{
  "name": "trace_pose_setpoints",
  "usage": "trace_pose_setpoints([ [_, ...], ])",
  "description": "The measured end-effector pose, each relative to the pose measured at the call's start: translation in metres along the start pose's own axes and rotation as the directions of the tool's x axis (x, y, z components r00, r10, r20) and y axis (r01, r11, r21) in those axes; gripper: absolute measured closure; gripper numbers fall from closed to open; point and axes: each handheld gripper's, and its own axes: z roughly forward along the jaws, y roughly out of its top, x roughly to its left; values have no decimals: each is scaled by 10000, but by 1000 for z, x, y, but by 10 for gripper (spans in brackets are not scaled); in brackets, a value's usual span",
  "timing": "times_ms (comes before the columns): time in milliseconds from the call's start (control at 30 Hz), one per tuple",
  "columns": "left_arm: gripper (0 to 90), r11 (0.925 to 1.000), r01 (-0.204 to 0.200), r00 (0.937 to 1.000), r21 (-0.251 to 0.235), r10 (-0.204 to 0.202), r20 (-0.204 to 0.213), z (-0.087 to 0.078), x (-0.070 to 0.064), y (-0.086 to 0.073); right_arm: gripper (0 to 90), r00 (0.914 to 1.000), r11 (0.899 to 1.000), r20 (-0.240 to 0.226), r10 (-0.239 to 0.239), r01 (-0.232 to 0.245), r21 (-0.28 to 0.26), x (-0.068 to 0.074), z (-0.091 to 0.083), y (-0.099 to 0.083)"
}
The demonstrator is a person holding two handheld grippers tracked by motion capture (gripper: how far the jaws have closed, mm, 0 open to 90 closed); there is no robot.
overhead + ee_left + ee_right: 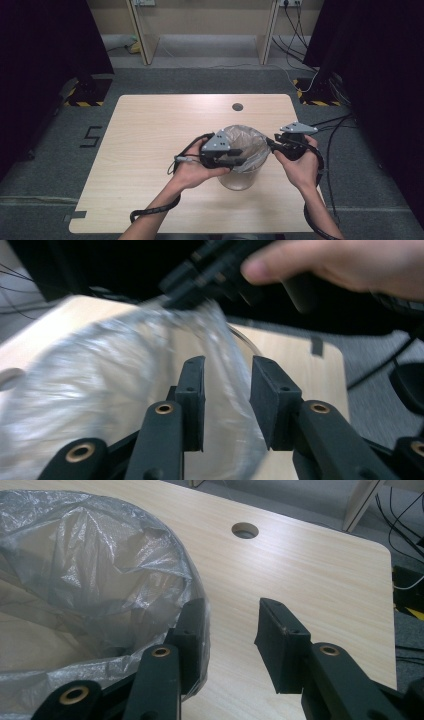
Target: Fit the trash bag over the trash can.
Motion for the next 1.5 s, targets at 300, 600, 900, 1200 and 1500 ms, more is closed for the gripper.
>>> trace_pose_setpoints([
  [300, 726, 9981, -523, 9986, 334, 524, -46, 7, -12, 1, 633, 9999, 9999, 77, 103, -103, -4, 2, -6, -5],
  [600, 844, 9929, -1048, 9944, 564, 1055, -97, 11, -21, -4, 623, 9996, 9999, 235, 141, -141, -27, 5, -9, -7],
  [900, 891, 9886, -1479, 9877, 288, 1492, -477, 8, -33, -5, 584, 9992, 9999, 369, 156, -155, -28, 6, -11, -6],
  [1200, 893, 9881, -1532, 9873, 144, 1536, -399, 10, -41, -7, 548, 9990, 9984, 433, 94, -70, -555, 9, -14, -1],
  [1500, 852, 9873, -1587, 9868, 13, 1587, -334, 10, -45, -8, 597, 10000, 9953, -63, 29, -35, -968, 15, -18, 6],
])
